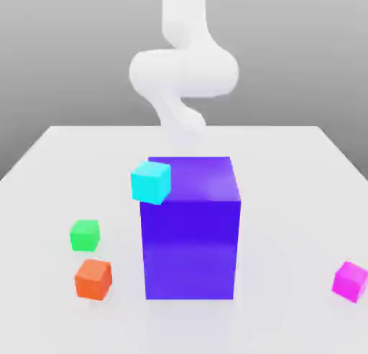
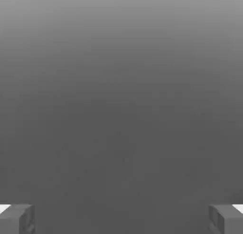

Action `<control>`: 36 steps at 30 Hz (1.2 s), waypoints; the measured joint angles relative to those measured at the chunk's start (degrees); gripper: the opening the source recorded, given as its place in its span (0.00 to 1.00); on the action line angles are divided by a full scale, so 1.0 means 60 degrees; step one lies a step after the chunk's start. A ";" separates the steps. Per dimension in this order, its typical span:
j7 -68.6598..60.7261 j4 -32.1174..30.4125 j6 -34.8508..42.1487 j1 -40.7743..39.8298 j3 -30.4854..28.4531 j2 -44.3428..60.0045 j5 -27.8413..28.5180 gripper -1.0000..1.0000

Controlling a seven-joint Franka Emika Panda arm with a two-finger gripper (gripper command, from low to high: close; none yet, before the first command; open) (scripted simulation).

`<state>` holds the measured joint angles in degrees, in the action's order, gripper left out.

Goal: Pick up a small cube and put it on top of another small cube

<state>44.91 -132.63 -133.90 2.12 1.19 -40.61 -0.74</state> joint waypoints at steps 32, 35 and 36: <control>0.1204 -0.1116 -0.4870 0.4462 0.1541 1.0878 0.2616 0.00; 0.1211 -0.1116 -0.4873 0.4460 0.1543 1.0878 0.2623 0.00; 0.1215 -0.1116 -0.4874 0.4459 0.1544 1.0878 0.2627 0.00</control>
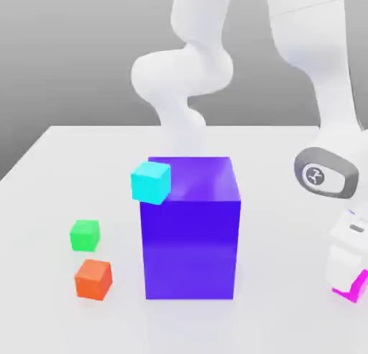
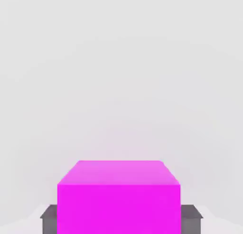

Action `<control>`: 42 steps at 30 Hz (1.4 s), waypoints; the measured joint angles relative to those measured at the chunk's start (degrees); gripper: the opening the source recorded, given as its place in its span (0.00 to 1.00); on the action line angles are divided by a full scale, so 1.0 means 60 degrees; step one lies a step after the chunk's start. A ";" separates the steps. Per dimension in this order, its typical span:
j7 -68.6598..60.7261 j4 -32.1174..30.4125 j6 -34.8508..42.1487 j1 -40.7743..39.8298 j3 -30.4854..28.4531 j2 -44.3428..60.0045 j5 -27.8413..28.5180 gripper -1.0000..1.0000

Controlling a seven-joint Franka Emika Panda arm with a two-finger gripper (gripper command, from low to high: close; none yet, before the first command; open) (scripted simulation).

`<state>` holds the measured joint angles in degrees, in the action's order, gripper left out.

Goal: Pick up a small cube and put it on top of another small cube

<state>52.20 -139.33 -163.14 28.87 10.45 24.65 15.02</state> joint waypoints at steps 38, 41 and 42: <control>-0.3271 -0.5177 0.1851 -0.8217 -0.6960 -0.7387 0.1459 0.00; -0.3653 -0.5326 0.1349 -0.7782 -0.7359 -0.6959 0.0841 0.00; -0.3787 -0.5330 0.1135 -0.7613 -0.7476 -0.6742 0.0636 0.00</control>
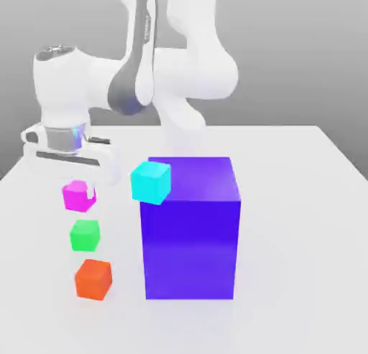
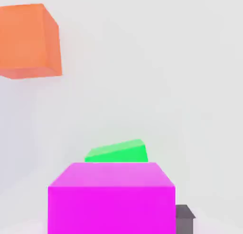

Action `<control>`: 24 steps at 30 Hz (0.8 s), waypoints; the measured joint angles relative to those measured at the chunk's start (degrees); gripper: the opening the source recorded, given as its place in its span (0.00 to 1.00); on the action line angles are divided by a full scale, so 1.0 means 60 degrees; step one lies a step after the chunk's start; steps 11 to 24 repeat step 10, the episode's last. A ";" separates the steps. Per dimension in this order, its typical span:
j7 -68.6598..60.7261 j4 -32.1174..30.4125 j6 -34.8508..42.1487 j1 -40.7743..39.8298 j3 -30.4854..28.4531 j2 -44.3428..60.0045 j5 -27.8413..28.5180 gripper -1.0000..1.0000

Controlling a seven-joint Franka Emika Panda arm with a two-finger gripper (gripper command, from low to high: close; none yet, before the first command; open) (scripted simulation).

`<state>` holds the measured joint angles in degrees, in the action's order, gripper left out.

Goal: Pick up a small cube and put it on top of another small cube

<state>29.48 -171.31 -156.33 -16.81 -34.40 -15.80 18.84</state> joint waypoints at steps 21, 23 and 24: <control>-0.1806 -0.0033 -0.2293 0.1517 -0.0634 0.2377 -0.2698 1.00; -0.1806 -0.0033 -0.2293 0.1517 -0.0634 0.2377 -0.2698 1.00; -0.1806 -0.0033 -0.2293 0.1517 -0.0634 0.2377 -0.2698 1.00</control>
